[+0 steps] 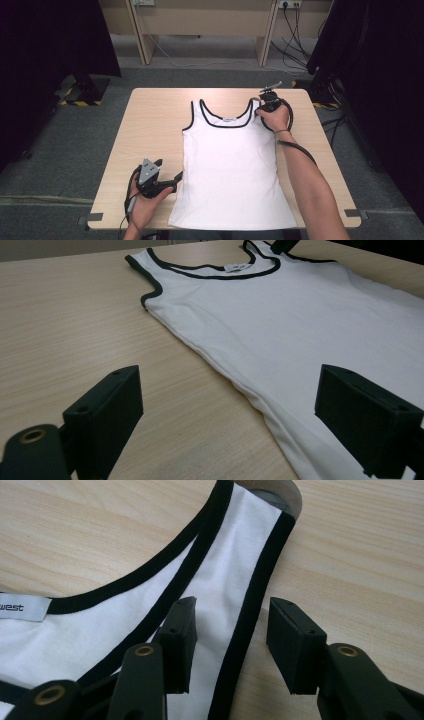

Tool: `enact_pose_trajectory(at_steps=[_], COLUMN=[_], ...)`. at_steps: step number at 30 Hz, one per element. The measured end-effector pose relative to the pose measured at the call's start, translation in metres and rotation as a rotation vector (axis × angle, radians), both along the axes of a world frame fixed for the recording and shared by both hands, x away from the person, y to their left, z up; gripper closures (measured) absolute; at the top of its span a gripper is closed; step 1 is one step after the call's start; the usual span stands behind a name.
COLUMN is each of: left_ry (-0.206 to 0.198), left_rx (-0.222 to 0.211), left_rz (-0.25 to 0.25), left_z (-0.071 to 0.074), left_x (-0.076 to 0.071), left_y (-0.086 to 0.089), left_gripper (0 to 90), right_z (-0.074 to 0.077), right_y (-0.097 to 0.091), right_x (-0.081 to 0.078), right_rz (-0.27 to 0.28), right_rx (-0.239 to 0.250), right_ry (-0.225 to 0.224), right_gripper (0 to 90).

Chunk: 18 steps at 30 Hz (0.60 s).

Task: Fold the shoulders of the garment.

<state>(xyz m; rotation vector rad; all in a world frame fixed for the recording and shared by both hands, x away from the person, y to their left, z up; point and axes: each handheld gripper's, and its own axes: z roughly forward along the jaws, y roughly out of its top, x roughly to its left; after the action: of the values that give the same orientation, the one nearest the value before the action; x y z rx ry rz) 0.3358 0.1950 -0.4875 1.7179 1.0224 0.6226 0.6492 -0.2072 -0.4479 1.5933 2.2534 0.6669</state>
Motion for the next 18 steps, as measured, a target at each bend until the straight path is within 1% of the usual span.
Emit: enact_pose_trajectory(at_steps=[6,12,13,14,15,16,17,18], left_ry=[0.000,-0.001,-0.001,-0.003,-0.003,-0.003,-0.003,-0.003], left_rx=[-0.001,0.004,0.004,0.007,0.007,0.006,0.006,0.006], left_rz=[0.000,-0.002,-0.002,-0.002,-0.002,-0.004,-0.004,-0.004], left_z=[0.0000,0.0001,0.0001,0.0001,0.0001,0.0001,0.0001,0.0001], left_x=[-0.0001,-0.0003,-0.0003,-0.0003,-0.0003,-0.0003,-0.0003,-0.0003], left_y=[0.0001,-0.0002,-0.0002,-0.0005,-0.0005,-0.0004,-0.0004,-0.0004], left_gripper=[11.3,11.3,11.3,11.3,11.3,11.3,11.3,11.3], right_z=[-0.0016,-0.0026,-0.0031,-0.0031,-0.0031,-0.0036,-0.0036,-0.0047], right_y=[0.0028,0.0039,0.0054,0.0054,0.0054,0.0044,0.0044,0.0064], right_x=[0.0020,0.0025,0.0019,0.0019,0.0019,0.0016,0.0016,-0.0006], right_rz=[-0.002,0.000,0.005,0.005,0.005,0.006,0.006,0.006], right_rx=[-0.023,-0.027,-0.017,-0.017,-0.017,-0.010,-0.010,0.029], right_ry=[-0.008,-0.010,-0.014,-0.014,-0.014,-0.025,-0.025,-0.029], right_gripper=[54.1,55.4,55.4,60.1,60.1,67.1,67.1,67.1])
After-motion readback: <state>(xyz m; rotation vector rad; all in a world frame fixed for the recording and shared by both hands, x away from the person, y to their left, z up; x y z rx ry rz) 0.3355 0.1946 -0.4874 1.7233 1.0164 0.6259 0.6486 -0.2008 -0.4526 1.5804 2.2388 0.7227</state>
